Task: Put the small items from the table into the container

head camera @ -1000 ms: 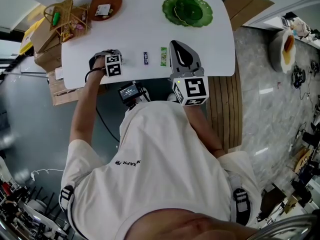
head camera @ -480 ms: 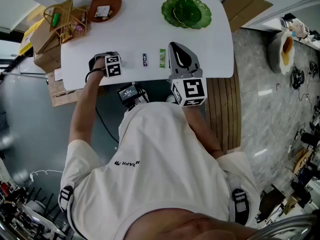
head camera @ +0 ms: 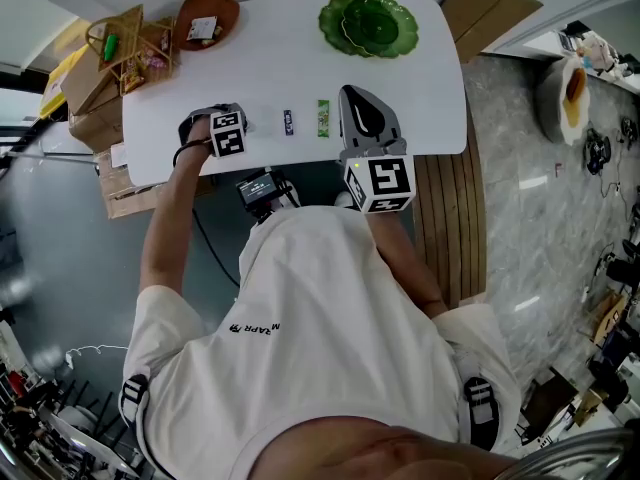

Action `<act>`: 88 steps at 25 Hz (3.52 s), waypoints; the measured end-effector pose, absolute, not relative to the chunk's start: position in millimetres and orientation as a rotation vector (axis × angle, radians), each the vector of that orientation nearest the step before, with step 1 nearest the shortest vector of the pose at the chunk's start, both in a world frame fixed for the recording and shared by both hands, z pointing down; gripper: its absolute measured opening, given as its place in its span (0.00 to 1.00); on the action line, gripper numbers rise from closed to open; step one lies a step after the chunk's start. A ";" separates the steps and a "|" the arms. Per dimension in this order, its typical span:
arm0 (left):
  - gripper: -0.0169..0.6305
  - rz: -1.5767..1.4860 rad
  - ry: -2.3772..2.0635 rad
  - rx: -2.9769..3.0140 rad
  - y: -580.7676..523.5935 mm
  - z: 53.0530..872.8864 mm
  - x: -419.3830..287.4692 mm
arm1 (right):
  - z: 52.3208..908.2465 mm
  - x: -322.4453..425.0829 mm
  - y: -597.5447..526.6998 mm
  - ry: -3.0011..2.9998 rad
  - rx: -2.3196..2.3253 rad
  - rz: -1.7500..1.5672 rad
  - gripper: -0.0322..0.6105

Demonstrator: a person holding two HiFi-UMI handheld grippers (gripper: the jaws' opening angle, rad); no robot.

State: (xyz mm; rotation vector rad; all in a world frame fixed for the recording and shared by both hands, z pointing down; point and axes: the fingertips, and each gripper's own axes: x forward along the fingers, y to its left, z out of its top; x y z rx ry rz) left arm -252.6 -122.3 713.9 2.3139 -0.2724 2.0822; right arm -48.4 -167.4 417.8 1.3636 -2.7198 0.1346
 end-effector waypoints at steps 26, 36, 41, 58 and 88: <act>0.24 1.819 -0.514 2.583 -166.1 625.0 -135.7 | 417.8 -0.5 -162.2 -2.662 1.474 0.155 0.06; 0.23 1.574 -0.633 2.738 -181.8 586.4 -88.1 | 416.9 8.9 -158.7 -2.643 1.509 0.156 0.06; 0.23 1.436 -0.690 2.791 -189.0 569.8 -67.6 | 414.9 18.2 -156.6 -2.627 1.542 0.154 0.06; 0.23 1.078 -0.992 2.831 -230.3 526.9 -31.2 | 414.9 36.0 -154.6 -2.581 1.609 0.150 0.06; 0.23 0.755 -1.343 2.690 -318.4 530.0 -12.4 | 418.4 57.2 -167.0 -2.517 1.657 0.116 0.06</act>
